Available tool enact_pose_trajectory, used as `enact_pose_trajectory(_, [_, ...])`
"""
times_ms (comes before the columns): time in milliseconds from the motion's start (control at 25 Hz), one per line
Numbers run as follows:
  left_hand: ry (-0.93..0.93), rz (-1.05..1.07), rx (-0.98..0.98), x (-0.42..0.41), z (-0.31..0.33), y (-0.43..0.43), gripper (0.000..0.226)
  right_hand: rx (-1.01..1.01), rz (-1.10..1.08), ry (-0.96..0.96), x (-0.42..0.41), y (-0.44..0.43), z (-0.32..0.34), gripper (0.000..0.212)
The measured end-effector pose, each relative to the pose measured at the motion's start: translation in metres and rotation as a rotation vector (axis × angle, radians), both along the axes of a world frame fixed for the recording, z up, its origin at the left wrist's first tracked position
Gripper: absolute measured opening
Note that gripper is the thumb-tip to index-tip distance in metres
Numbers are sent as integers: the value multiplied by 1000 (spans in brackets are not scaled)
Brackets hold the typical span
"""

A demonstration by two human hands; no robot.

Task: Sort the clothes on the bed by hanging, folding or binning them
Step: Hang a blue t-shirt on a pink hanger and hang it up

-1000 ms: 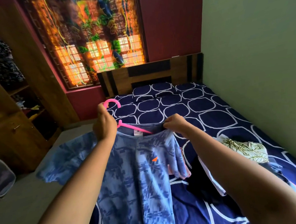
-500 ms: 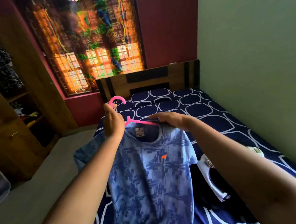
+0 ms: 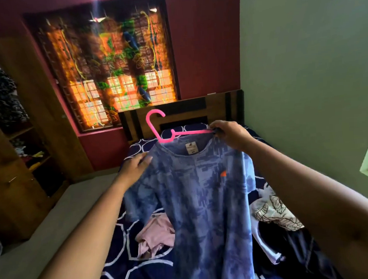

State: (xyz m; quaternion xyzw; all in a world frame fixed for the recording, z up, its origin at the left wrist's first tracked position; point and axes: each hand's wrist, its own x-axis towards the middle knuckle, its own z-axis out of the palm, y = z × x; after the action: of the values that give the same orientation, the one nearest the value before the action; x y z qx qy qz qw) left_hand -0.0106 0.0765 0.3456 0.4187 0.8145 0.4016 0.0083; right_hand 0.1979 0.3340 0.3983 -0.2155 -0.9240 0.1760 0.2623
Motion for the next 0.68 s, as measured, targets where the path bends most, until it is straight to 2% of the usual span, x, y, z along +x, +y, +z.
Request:
enact_pose_trajectory(160, [247, 98, -97, -12, 10, 3, 27, -27, 16, 71, 8, 23, 5, 33])
enact_pose_trajectory(240, [266, 167, -23, -11, 13, 7, 23, -62, 19, 138, 15, 22, 7, 34])
enact_pose_trajectory(320, [370, 205, 109, -2, 14, 11, 15, -89, -18, 199, 27, 17, 13, 39])
enact_pose_trajectory(400, [530, 156, 224, 7, 16, 11, 13, -94, -71, 232, 38, 20, 16, 44])
enact_pose_trajectory(480, [639, -8, 267, 7, 16, 11, 17, -68, -110, 236, 48, 25, 18, 44])
enact_pose_trajectory(520, [584, -89, 243, 7, 18, 11, 19, -58, -116, 240, 52, 27, 18, 42])
enact_pose_trajectory(560, [434, -146, 203, 9, 22, 12, 21, -59, -113, 255, 54, 27, 17, 41])
enact_pose_trajectory(640, [121, -163, 81, 20, 32, 21, 35, -75, -79, 308, 59, 29, 16, 38])
enact_pose_trajectory(680, [42, -163, 35, 23, 34, 28, 40, -85, -56, 330, 60, 30, 15, 37])
